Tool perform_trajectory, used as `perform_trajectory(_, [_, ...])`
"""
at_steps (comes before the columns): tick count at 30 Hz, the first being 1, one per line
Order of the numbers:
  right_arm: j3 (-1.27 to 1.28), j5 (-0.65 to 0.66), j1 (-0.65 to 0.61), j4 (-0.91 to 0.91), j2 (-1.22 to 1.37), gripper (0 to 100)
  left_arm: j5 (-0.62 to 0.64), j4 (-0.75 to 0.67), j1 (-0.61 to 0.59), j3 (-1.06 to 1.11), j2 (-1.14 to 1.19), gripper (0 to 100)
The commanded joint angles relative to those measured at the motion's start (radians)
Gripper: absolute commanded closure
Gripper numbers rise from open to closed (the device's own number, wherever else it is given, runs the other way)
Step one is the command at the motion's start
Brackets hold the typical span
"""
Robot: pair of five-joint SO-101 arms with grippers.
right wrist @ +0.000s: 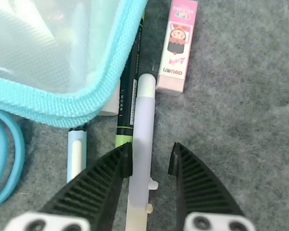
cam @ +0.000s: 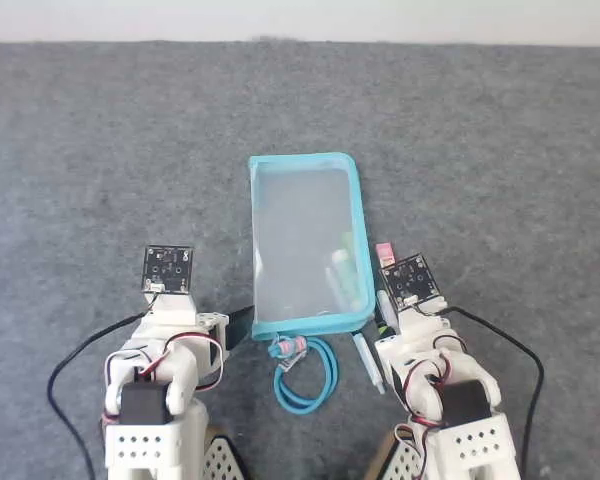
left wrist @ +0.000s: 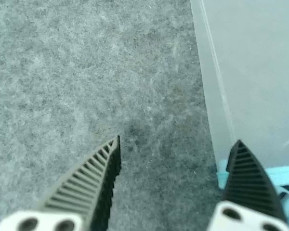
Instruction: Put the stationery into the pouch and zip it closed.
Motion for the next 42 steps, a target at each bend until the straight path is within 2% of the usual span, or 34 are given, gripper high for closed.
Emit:
perform_trajectory(1, [0.015,-0.012,-0.01,0.004,-0.025,85.7,0.012,0.002,-0.005,-0.007,-0.018,66])
perform_trajectory(35, [0.015,-0.015,-0.033,0.005,-0.025,85.5,0.012,0.002,-0.003,-0.007,-0.018,66])
perform_trajectory(39, [0.015,0.005,-0.025,-0.021,-0.025,85.4,0.012,0.002,-0.003,-0.007,-0.018,66])
perform_trajectory(42, [0.005,0.109,-0.007,-0.119,-0.024,85.4,0.012,0.002,-0.003,-0.007,-0.018,66])
